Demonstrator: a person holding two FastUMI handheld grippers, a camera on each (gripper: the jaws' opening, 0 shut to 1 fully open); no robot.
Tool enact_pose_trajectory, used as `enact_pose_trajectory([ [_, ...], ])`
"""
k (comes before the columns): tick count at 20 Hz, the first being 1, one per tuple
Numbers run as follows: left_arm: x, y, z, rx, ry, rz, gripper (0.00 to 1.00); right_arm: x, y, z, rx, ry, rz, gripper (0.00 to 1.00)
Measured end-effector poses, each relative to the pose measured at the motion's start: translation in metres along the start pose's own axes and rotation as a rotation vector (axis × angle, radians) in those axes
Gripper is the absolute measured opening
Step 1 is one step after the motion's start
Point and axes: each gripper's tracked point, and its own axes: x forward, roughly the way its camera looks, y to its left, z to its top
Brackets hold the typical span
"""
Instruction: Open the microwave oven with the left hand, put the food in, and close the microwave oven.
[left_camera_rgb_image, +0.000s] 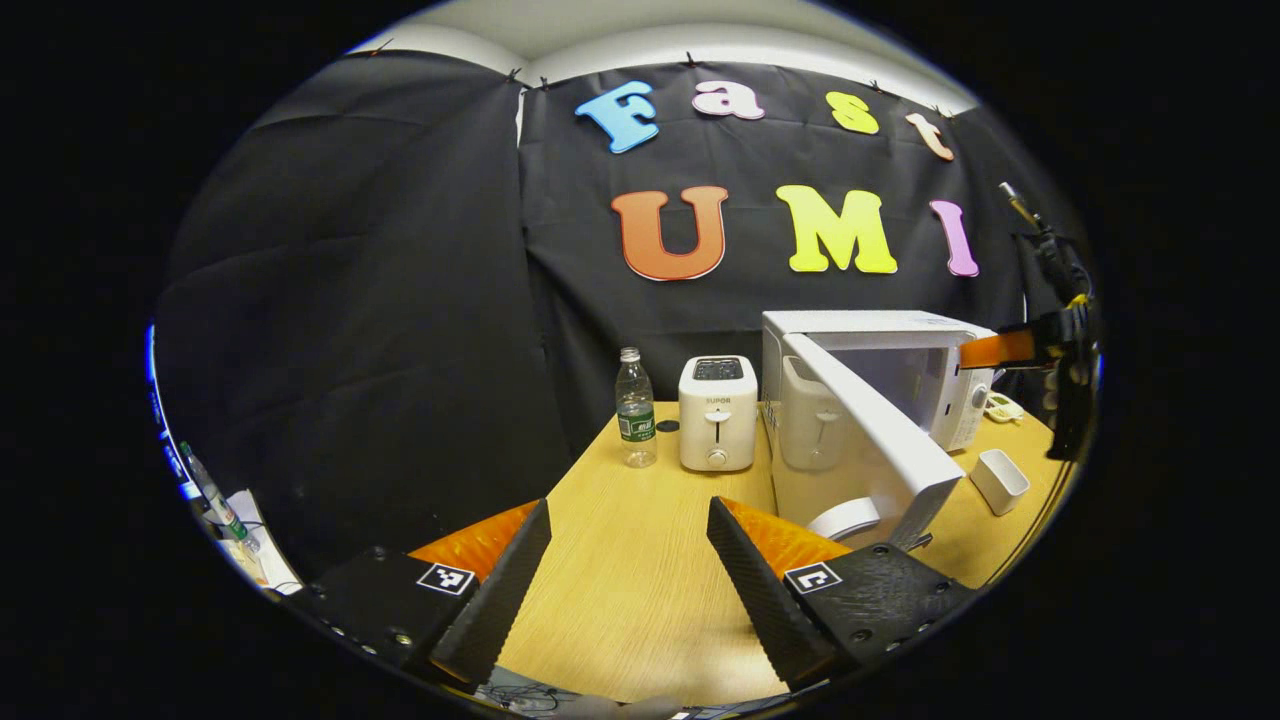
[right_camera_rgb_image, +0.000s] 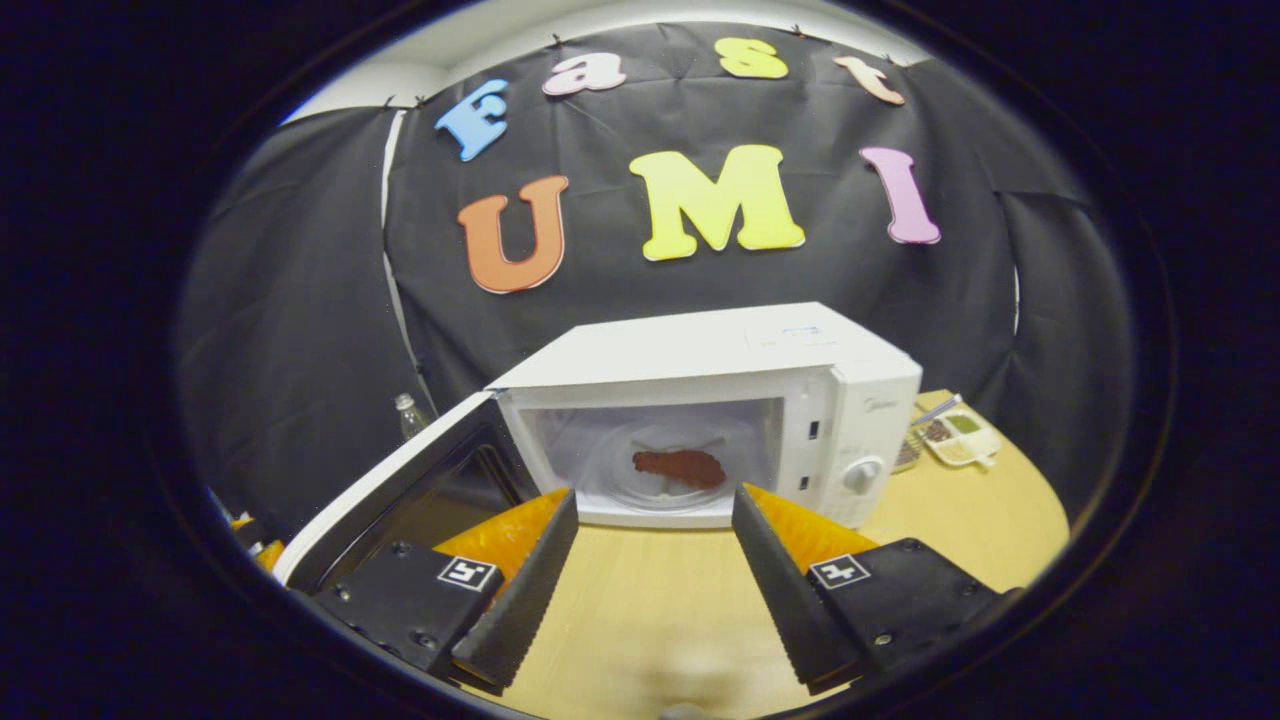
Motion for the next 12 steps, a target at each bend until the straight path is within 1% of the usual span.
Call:
enact_pose_trajectory([
  [2, 0.002, 0.006, -0.005, 0.001, 0.009, 0.01, 0.97, -0.045, -0.018, 0.007, -0.026, 0.018, -0.018, 0.98],
  [3, 0.004, 0.006, -0.006, -0.008, 0.01, 0.004, 0.93, -0.064, -0.022, 0.008, -0.031, 0.03, -0.013, 0.98],
  [4, 0.005, 0.003, -0.006, -0.015, 0.014, -0.008, 0.97, -0.082, -0.026, 0.008, -0.039, 0.047, -0.014, 0.98],
  [5, 0.007, 0.0, -0.008, -0.018, 0.015, -0.027, 0.95, -0.099, -0.027, 0.008, -0.041, 0.064, -0.003, 0.99],
  [6, 0.01, -0.006, -0.011, -0.024, 0.024, -0.056, 0.72, -0.115, -0.03, 0.009, -0.028, 0.068, -0.005, 0.99],
  [7, 0.014, -0.003, -0.012, -0.029, 0.021, -0.041, 0.48, -0.129, -0.032, 0.012, -0.01, 0.064, -0.004, 0.99],
  [8, 0.018, -0.007, -0.015, -0.038, 0.029, -0.05, 0.25, -0.142, -0.032, 0.013, 0.011, 0.064, -0.001, 0.99],
  [9, 0.016, -0.01, -0.017, -0.035, 0.024, -0.08, 0.01, -0.154, -0.03, 0.014, 0.043, 0.062, 0.01, 0.9],
  [10, 0.013, -0.018, -0.015, -0.036, 0.004, -0.103, 0.0, -0.163, -0.028, 0.017, 0.068, 0.051, 0.02, 0.9],
  [11, 0.02, -0.016, -0.013, -0.015, -0.017, -0.09, 0.0, -0.172, -0.029, 0.017, 0.088, 0.052, 0.016, 0.91],
  [12, 0.025, -0.018, -0.017, 0.012, -0.007, -0.098, 0.0, -0.18, -0.028, 0.015, 0.094, 0.053, 0.022, 0.9],
])
